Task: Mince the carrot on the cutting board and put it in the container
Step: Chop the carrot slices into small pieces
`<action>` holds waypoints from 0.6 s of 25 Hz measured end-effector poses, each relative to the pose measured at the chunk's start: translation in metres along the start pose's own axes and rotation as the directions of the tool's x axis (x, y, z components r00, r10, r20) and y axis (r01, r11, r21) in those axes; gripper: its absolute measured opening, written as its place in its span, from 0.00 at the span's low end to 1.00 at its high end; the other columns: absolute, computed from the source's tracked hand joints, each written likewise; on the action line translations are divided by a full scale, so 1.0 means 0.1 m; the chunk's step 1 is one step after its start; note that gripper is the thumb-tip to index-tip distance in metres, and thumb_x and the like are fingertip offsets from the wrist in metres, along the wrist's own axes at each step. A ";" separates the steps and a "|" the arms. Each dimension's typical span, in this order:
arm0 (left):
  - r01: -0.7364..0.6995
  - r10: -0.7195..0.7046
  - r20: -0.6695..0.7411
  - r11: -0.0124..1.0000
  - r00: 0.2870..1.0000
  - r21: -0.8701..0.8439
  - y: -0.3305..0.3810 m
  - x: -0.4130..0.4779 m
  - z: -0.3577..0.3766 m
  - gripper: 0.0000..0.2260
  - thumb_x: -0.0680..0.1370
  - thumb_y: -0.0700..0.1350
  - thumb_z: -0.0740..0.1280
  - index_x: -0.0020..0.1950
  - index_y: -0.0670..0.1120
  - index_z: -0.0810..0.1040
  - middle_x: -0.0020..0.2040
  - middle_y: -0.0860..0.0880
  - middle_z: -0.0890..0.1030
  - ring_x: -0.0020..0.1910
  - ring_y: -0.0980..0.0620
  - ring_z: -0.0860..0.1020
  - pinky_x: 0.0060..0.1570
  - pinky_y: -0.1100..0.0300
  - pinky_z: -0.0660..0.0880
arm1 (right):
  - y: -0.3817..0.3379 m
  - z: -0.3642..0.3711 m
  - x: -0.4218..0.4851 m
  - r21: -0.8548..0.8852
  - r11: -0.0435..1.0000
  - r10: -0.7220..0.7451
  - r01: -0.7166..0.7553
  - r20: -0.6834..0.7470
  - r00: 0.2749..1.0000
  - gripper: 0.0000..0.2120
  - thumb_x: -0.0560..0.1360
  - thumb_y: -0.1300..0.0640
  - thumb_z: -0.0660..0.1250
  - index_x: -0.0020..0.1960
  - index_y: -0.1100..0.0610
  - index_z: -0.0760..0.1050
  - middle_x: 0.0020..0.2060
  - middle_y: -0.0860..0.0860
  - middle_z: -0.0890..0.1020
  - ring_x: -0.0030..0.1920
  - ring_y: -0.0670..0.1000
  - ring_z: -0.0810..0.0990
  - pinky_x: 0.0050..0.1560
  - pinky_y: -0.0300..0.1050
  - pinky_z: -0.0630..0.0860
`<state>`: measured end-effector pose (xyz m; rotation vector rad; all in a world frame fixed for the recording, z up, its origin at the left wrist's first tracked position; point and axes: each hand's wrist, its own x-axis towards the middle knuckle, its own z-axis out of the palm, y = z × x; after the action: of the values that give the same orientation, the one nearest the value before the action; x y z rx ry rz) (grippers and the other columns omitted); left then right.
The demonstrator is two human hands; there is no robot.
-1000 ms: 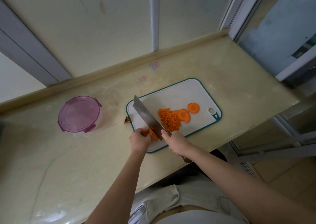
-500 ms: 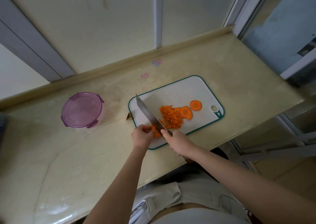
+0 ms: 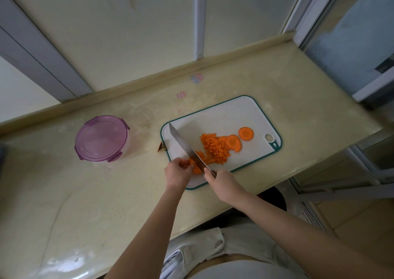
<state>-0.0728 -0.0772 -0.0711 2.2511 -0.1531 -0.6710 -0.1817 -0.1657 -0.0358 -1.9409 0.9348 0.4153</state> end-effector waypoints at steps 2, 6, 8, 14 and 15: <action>-0.008 0.008 0.002 1.000 1.000 0.001 0.00 0.00 0.00 0.07 0.73 0.41 0.71 0.49 0.41 0.80 0.43 0.48 0.80 0.43 0.52 0.77 0.47 0.60 0.74 | -0.06 -0.04 0.06 0.037 0.999 -0.003 0.003 0.005 1.000 0.25 0.81 0.44 0.53 0.30 0.56 0.63 0.26 0.51 0.68 0.27 0.48 0.67 0.29 0.39 0.62; -0.005 0.005 0.015 1.000 1.000 0.001 0.01 0.00 -0.01 0.06 0.73 0.41 0.71 0.48 0.43 0.79 0.43 0.48 0.80 0.44 0.51 0.77 0.47 0.60 0.75 | -0.09 -0.13 0.13 0.116 0.993 0.026 -0.033 0.059 0.998 0.25 0.81 0.43 0.53 0.30 0.54 0.61 0.24 0.49 0.66 0.23 0.48 0.64 0.26 0.39 0.61; -0.003 0.003 0.019 1.000 1.000 0.000 0.01 0.00 -0.01 0.06 0.73 0.42 0.71 0.48 0.42 0.79 0.42 0.49 0.79 0.44 0.51 0.77 0.47 0.60 0.75 | -0.09 -0.21 0.14 0.239 0.964 0.080 -0.113 0.142 0.987 0.23 0.80 0.41 0.53 0.32 0.53 0.60 0.23 0.48 0.63 0.20 0.46 0.60 0.22 0.38 0.57; -0.016 0.016 0.013 1.000 1.000 -0.010 0.02 -0.01 -0.01 0.06 0.72 0.41 0.71 0.47 0.41 0.78 0.41 0.49 0.79 0.42 0.52 0.76 0.44 0.62 0.73 | -0.17 -0.29 0.08 0.175 0.984 0.029 -0.031 0.015 0.999 0.24 0.80 0.41 0.54 0.31 0.54 0.61 0.24 0.50 0.65 0.22 0.48 0.63 0.23 0.40 0.60; -0.016 0.017 0.013 1.000 1.000 -0.020 0.01 -0.01 -0.02 0.06 0.73 0.41 0.71 0.47 0.42 0.78 0.41 0.49 0.79 0.42 0.52 0.77 0.44 0.62 0.73 | -0.18 -0.29 0.05 0.158 0.987 0.015 -0.017 0.012 1.000 0.24 0.80 0.42 0.54 0.31 0.55 0.61 0.25 0.50 0.66 0.22 0.48 0.64 0.24 0.40 0.61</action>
<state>-0.0731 -0.0767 -0.0688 2.2245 -0.1707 -0.6760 -0.1671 -0.1867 -0.0126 -1.7869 0.9483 0.3501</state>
